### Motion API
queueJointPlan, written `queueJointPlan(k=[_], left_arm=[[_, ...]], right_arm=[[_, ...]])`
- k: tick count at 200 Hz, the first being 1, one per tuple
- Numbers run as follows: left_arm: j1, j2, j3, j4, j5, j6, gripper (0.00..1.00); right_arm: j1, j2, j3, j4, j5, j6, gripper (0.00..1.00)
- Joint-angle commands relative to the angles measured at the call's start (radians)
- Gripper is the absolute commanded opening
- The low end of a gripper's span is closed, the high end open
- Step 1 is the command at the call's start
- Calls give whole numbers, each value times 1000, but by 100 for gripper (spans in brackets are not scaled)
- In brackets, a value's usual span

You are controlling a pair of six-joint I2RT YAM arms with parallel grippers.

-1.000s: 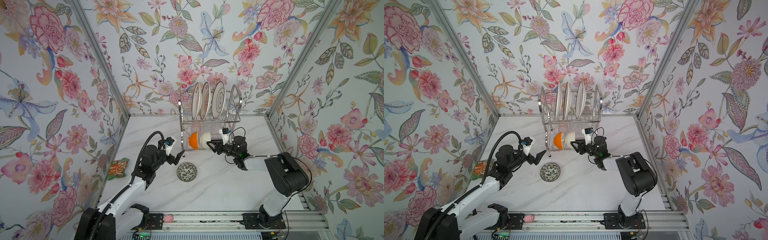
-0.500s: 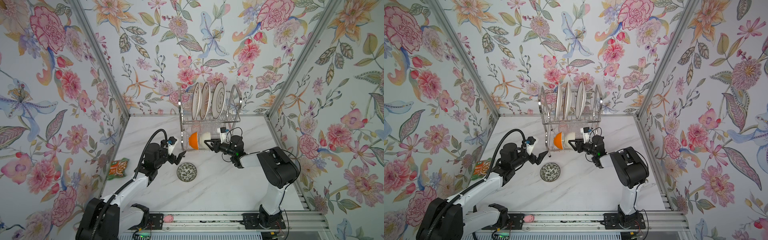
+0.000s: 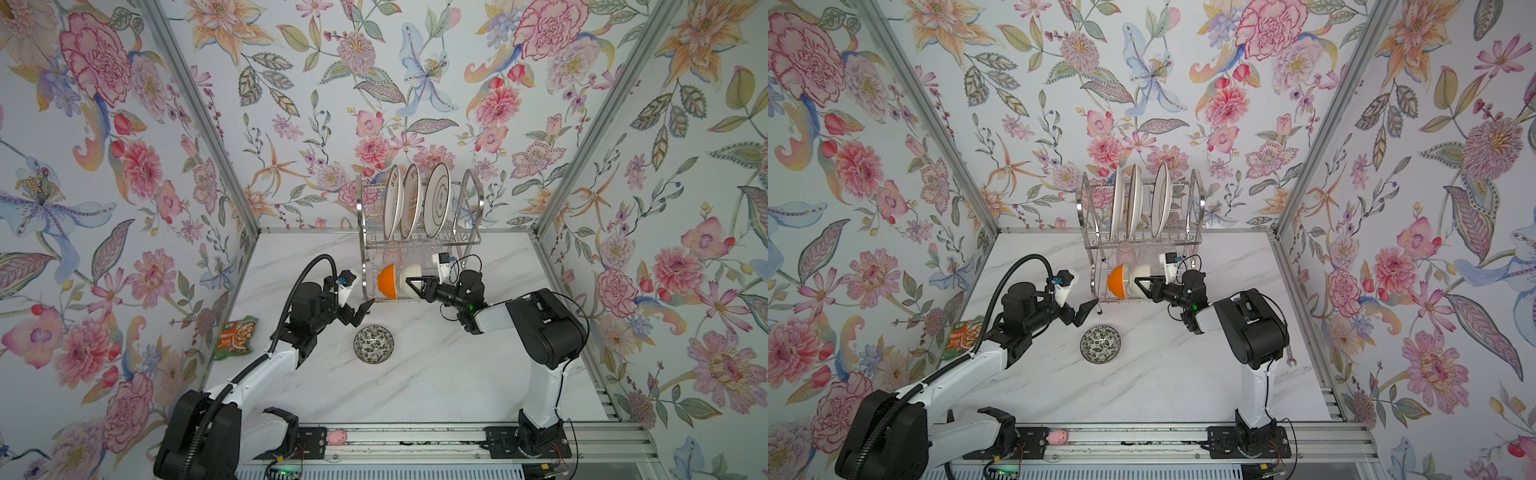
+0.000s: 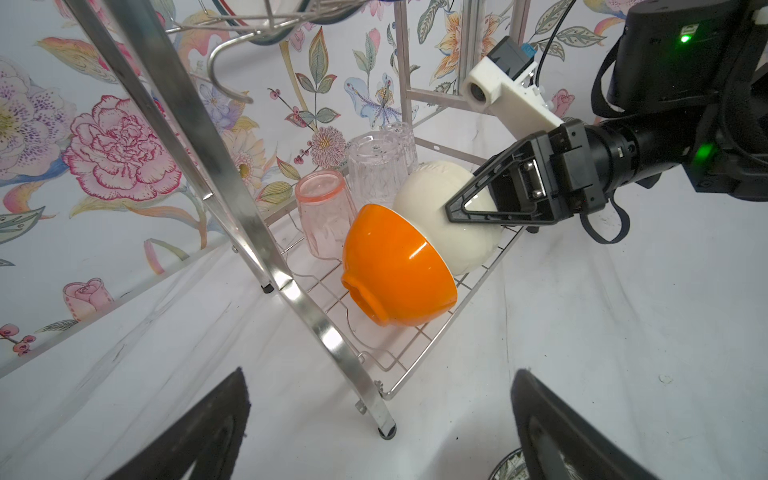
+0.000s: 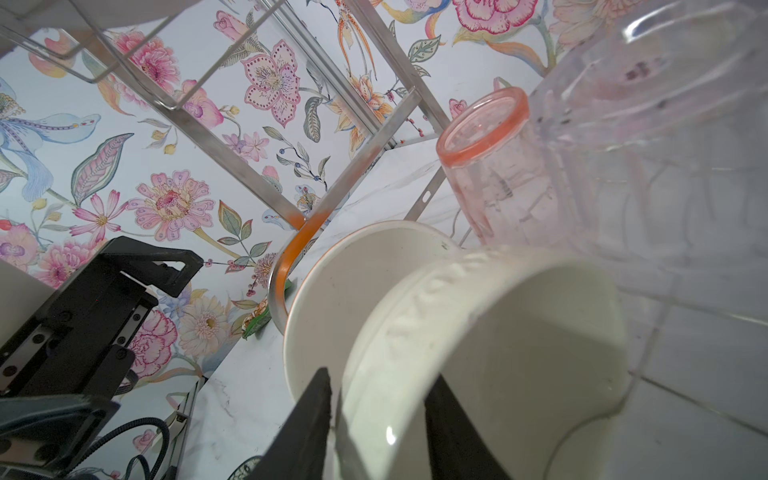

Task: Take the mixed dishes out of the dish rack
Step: 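Reach the right gripper to the cream bowl in the rack and grip it, then close the right gripper on the cream bowl's rim and tilt it free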

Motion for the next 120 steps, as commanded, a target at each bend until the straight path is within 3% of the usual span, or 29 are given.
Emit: queueJointPlan(k=[1,120], left_arm=[[-13,-21,17,-11,-3,-1,99],[-13,-46,10,-10,-24,3,99]], right_arm=[[9,15,-19,64,12,22,36],[18,-21,-58,100,17,40,19]])
